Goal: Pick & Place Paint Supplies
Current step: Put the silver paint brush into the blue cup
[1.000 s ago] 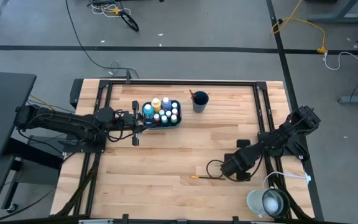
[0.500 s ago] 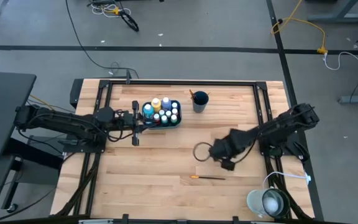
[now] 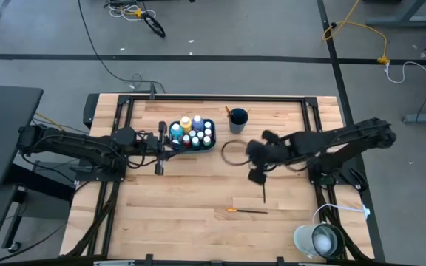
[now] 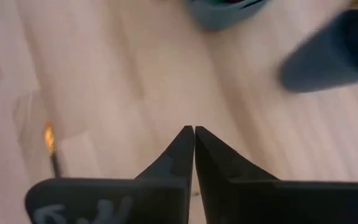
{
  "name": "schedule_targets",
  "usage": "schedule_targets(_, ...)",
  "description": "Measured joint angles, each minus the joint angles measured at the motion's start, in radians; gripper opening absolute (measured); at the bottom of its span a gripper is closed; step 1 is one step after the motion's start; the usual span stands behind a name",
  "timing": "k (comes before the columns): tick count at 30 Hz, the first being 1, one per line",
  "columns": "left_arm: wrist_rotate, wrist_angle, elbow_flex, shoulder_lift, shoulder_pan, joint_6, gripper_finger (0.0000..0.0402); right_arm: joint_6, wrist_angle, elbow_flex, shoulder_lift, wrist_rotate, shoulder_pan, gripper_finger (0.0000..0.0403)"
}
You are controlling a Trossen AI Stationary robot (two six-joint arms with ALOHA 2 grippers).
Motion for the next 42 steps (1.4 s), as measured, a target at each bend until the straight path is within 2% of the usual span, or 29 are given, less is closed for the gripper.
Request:
schedule_targets(2,0.008,0.000,0.000,0.000,0.000,-0.006,0.0055,0.049,0.039,-0.043,-0.061,0.025,-0.015,0.0019)
schedule_targets(6,0.008,0.001,0.000,0.000,0.000,-0.009,0.0055,0.108,0.219,-0.191,-0.129,-0.072,-0.024,0.0020)
schedule_targets(9,0.007,0.001,0.000,0.000,0.000,-0.012,0.0055,0.150,0.321,-0.282,-0.134,-0.152,-0.026,0.0021)
schedule_targets(13,0.003,0.001,0.000,0.000,0.000,-0.020,0.0055,0.164,0.390,-0.371,-0.124,-0.208,-0.040,0.0032)
schedule_targets(28,-0.006,0.008,0.000,0.000,0.000,-0.019,0.0055,0.207,0.453,-0.583,-0.120,-0.261,-0.056,0.0164)
schedule_targets(35,-0.006,0.008,0.000,0.000,0.000,-0.019,0.0055,0.231,0.566,-0.673,-0.120,-0.285,-0.074,0.0167)
schedule_targets(42,-0.006,0.007,0.000,0.000,0.000,-0.018,0.0055,0.233,0.581,-0.732,-0.120,-0.286,-0.122,0.0161)
